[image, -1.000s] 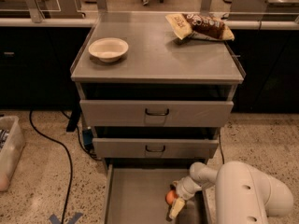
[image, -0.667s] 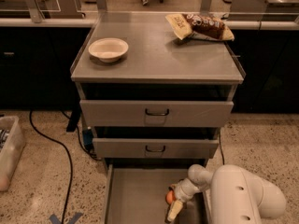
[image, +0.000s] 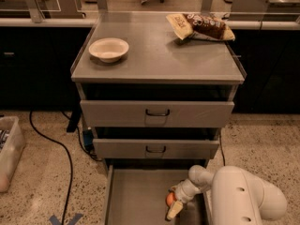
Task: Pick orange from bottom drawer and place on counter
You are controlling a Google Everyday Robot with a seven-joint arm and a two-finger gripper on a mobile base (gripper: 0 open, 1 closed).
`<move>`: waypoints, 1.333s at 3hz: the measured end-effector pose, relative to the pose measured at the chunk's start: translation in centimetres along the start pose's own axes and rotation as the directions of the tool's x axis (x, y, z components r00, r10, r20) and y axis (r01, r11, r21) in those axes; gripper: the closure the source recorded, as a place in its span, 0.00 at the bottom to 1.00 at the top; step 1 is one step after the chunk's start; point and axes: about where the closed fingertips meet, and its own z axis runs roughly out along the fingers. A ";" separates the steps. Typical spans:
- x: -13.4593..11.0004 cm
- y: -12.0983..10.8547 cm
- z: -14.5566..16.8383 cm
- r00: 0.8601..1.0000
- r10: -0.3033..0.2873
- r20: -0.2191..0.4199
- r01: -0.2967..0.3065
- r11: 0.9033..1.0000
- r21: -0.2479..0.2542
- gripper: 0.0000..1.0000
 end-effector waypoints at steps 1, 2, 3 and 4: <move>0.0 0.0 0.0 1.000 0.000 0.000 0.000 1.000 0.000 0.43; 0.0 0.0 0.0 1.000 0.000 0.000 0.000 1.000 0.000 0.66; 0.0 0.0 0.0 1.000 0.000 0.000 0.000 1.000 0.000 0.89; 0.0 0.0 0.0 1.000 0.000 0.000 0.000 1.000 0.000 1.00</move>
Offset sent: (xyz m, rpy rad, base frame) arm 0.0000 0.0000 0.0000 0.0000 0.0000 0.0000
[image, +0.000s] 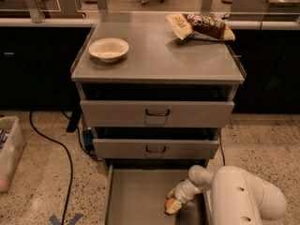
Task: Pick orange from bottom drawer and place on counter
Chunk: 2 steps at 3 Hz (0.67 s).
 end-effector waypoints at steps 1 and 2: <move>0.0 0.0 0.0 1.000 0.000 0.000 0.000 1.000 0.000 1.00; 0.0 0.0 0.0 1.000 0.000 0.000 0.000 1.000 0.000 0.81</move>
Offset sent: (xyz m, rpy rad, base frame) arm 0.0000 0.0000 0.0000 0.0000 0.0000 0.0000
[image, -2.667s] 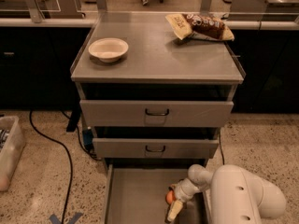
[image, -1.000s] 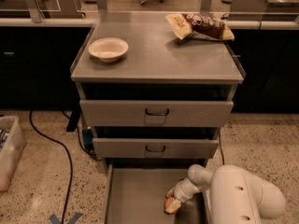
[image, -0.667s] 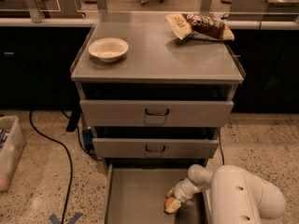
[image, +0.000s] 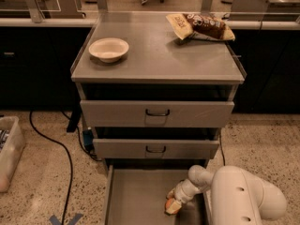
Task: Pick orange from bottom drawer and place on counter
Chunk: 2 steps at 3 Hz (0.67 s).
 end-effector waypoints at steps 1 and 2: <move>0.0 0.0 0.0 1.000 0.000 0.000 0.000 1.000 0.000 0.57; 0.0 0.0 0.0 1.000 0.000 0.000 0.000 1.000 0.000 0.34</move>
Offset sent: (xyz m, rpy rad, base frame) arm 0.0000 0.0000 0.0000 0.0000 0.0000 0.0000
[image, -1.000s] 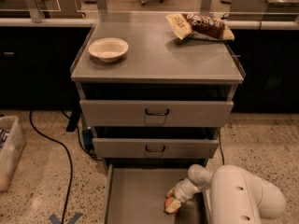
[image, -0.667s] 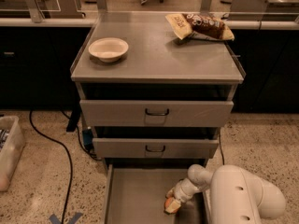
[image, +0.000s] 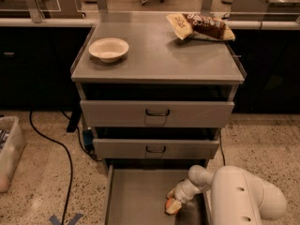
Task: Pick orange from bottom drawer and place on counter
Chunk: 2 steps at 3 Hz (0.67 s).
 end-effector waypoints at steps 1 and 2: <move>0.0 0.0 0.0 1.000 0.000 0.000 0.000 1.000 0.000 0.12; 0.7 0.3 -0.6 1.000 0.013 -0.012 -0.013 1.000 0.008 0.00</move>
Offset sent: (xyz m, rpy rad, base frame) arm 0.0000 0.0000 0.0000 0.0000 0.0000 0.0000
